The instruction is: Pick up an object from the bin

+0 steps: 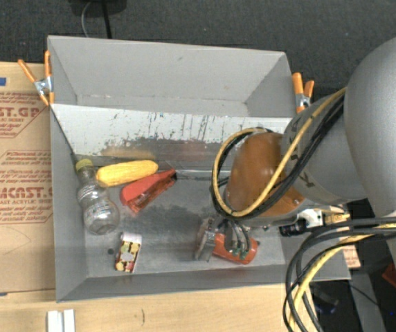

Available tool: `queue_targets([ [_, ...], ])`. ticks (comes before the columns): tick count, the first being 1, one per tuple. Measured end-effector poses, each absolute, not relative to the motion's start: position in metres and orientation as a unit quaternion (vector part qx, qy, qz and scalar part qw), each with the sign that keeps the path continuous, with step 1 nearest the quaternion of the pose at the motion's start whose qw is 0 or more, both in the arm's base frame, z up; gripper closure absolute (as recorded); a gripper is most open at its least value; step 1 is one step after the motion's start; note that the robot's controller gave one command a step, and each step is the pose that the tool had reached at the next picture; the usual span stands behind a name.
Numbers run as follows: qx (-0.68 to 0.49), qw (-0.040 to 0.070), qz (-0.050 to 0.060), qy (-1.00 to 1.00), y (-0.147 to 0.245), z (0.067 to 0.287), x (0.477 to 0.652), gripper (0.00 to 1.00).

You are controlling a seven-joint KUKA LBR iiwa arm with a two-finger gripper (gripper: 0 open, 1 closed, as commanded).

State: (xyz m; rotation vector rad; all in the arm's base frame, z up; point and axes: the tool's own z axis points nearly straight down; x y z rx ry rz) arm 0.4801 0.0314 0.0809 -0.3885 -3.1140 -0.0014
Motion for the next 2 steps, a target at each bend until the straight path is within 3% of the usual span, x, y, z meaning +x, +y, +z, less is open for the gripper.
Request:
queue_targets([
  [1, -0.098, 0.001, -0.001, -0.995, 0.0078, 0.2139, 0.4798, 1.00],
  [2, -0.098, 0.001, -0.001, -0.995, 0.0079, 0.2138, 0.4797, 1.00],
])
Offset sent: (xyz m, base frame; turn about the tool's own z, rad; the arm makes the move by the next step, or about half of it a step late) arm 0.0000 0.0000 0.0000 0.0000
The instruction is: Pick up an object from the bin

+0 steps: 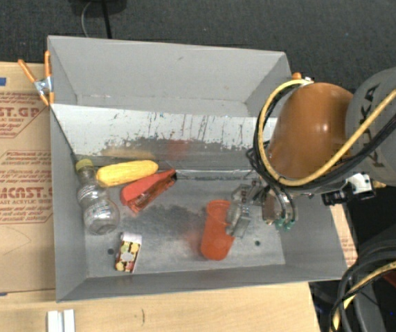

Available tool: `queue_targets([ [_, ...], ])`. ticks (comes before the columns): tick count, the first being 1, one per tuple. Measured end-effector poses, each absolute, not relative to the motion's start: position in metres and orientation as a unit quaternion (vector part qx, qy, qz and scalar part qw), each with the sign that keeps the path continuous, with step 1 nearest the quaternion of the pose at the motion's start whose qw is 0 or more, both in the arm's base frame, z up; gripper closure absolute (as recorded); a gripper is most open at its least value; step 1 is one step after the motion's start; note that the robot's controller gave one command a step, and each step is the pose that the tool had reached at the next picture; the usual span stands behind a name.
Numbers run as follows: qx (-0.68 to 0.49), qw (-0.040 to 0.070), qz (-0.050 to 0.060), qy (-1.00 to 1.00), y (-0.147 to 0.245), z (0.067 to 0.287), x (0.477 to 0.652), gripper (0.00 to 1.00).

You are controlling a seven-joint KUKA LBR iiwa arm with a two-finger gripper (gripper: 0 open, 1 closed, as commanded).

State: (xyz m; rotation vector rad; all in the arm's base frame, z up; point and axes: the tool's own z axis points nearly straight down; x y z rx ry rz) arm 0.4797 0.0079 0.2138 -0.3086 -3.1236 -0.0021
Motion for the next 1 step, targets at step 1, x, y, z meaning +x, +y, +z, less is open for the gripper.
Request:
queue_targets([
  [1, -0.072, -0.003, 0.000, -0.997, 0.0336, 0.1776, 0.4840, 1.00],
])
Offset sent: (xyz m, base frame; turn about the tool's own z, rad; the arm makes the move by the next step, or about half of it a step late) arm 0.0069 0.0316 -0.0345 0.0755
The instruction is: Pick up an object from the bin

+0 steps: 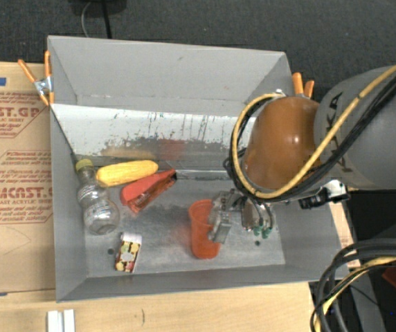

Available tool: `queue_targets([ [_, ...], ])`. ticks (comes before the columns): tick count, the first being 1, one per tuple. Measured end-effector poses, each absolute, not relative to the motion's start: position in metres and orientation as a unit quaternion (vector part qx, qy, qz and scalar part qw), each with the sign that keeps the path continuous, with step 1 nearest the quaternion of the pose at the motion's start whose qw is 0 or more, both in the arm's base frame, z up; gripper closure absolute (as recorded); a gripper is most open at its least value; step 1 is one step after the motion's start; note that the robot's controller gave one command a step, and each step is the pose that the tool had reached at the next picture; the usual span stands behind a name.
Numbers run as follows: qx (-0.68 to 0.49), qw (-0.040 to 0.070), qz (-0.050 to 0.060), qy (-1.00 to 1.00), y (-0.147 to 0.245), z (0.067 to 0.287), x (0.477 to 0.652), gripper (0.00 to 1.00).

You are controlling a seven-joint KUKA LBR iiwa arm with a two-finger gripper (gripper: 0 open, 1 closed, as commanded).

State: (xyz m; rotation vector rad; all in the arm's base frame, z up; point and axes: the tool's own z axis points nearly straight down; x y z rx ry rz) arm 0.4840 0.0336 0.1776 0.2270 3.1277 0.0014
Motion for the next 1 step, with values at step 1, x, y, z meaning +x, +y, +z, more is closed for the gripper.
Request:
queue_targets([
  [1, 0.061, 0.005, 0.002, 0.998, 0.0665, 0.1322, 0.4859, 1.00],
])
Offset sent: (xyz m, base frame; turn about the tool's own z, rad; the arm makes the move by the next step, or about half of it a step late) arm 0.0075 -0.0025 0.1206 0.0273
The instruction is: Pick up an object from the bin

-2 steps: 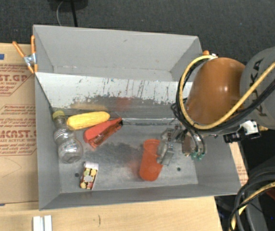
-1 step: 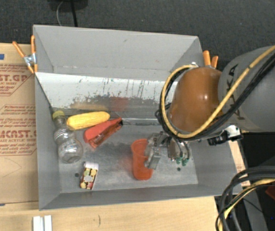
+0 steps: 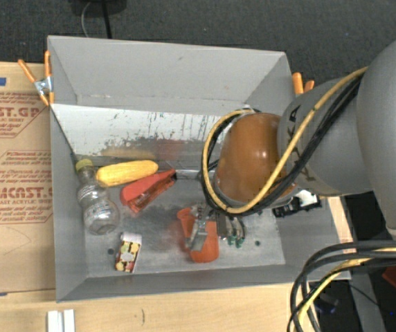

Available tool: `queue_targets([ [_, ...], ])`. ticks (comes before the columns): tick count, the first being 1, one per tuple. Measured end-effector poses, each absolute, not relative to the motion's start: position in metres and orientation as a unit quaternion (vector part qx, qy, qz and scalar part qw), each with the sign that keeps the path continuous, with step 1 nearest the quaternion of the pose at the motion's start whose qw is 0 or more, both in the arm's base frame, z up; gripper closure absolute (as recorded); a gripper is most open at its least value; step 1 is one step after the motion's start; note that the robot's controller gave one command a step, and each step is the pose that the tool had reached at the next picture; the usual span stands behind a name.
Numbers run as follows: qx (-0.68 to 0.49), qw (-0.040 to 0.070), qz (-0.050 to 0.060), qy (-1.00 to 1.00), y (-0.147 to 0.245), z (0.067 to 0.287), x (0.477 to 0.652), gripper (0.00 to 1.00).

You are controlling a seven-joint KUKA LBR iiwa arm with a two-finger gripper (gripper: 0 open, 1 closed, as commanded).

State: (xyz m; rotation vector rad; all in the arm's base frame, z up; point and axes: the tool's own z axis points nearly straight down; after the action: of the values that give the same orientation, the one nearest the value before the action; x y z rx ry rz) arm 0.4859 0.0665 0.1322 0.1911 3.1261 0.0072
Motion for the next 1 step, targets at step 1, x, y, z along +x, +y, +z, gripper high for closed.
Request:
queue_targets([
  [1, 0.061, 0.003, 0.002, 0.998, 0.0698, 0.1249, 0.4856, 1.00],
])
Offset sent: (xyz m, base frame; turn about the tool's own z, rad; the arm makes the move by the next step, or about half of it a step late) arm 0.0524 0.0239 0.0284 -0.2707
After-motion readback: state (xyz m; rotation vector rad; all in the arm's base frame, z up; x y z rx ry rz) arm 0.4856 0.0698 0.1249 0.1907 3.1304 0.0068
